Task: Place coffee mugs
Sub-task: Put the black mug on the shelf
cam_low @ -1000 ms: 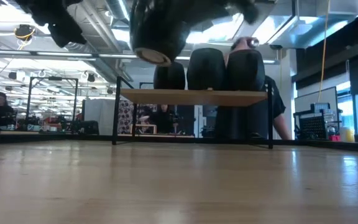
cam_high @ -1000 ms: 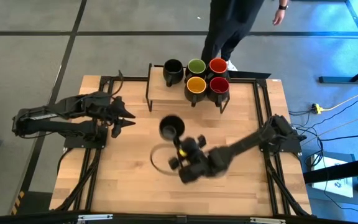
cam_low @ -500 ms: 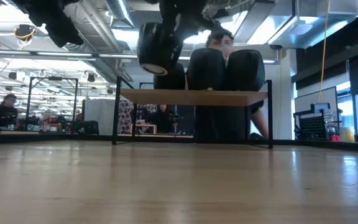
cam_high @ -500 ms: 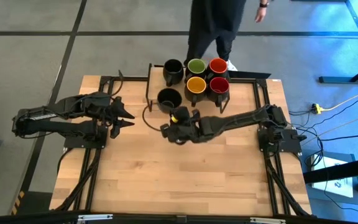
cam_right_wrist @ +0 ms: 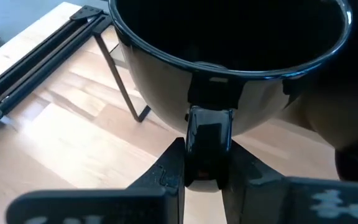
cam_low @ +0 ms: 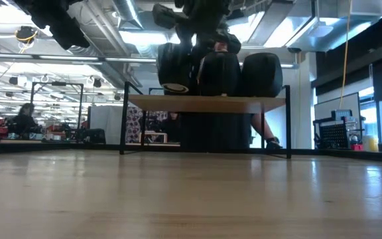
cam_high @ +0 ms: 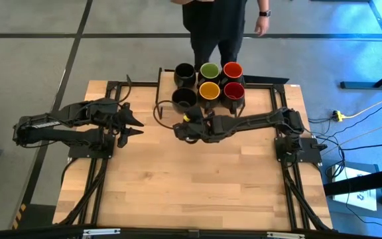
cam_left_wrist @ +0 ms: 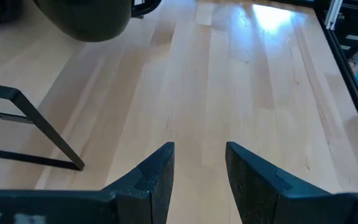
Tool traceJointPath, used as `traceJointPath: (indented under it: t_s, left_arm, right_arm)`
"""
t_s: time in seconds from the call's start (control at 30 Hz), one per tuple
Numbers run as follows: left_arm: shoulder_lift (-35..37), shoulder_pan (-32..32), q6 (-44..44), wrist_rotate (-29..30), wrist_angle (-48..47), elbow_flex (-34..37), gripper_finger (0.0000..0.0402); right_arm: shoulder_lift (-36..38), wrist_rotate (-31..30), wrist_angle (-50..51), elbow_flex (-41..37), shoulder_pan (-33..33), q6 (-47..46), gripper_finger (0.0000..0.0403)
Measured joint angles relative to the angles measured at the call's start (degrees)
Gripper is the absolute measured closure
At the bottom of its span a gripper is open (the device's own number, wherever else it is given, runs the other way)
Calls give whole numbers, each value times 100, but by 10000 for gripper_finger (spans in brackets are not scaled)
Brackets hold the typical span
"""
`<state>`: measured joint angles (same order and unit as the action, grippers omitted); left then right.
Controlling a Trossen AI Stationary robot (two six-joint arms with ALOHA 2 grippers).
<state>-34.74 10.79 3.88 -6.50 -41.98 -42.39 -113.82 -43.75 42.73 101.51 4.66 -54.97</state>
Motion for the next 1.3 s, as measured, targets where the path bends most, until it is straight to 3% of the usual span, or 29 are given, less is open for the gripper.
traceJointPath:
  t_s: [0.53,1.3]
  left_arm:
    - [0,0,-2,11,4,0,262]
    - [0,0,-2,9,48,0,262]
  right_arm:
    - [-117,194,28,9,-294,158,354]
    - [-194,-160,21,4,-383,130,345]
